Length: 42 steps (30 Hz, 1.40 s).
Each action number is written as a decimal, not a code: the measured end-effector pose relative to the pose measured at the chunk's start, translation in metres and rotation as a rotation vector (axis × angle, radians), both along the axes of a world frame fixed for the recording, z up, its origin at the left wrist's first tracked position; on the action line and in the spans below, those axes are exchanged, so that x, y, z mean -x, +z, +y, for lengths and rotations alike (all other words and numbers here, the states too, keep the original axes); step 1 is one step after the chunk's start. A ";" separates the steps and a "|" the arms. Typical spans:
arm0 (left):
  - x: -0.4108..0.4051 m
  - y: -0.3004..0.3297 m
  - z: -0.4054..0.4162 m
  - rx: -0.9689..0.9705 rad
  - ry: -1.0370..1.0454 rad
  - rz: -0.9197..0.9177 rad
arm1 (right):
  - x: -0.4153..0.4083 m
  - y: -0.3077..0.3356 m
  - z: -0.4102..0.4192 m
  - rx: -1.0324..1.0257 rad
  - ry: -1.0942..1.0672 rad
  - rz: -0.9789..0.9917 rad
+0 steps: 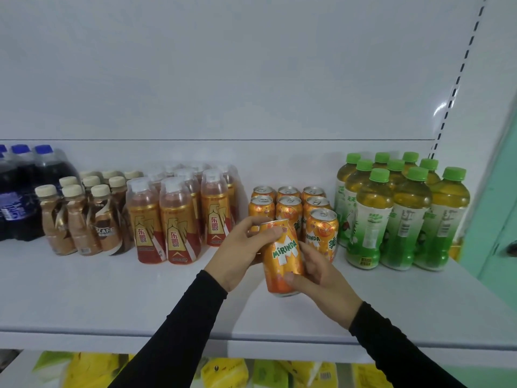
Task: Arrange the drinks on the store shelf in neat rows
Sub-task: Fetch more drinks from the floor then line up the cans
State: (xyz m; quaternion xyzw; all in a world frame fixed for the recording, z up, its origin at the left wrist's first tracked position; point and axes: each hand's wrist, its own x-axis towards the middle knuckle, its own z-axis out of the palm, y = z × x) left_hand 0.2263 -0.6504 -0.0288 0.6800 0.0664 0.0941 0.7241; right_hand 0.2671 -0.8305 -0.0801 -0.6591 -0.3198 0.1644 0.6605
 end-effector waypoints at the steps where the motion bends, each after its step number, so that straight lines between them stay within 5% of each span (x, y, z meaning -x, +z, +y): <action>1: 0.000 0.000 0.001 -0.009 0.011 -0.006 | 0.001 0.001 0.000 0.016 0.011 -0.007; 9: -0.001 -0.001 -0.007 -0.090 0.119 -0.101 | 0.009 0.005 0.006 0.162 -0.146 -0.296; 18: 0.005 -0.002 0.003 -0.165 0.012 -0.115 | 0.003 0.003 0.002 -0.004 -0.051 -0.060; 24: 0.010 -0.005 0.005 -0.153 -0.010 -0.163 | 0.004 0.006 0.004 -0.005 -0.010 -0.076; 33: -0.001 0.002 0.005 -0.037 0.126 -0.062 | 0.009 0.015 0.002 0.281 -0.054 -0.509; 42: -0.007 0.015 -0.006 0.009 0.132 0.010 | 0.003 0.022 0.003 0.254 -0.220 -0.616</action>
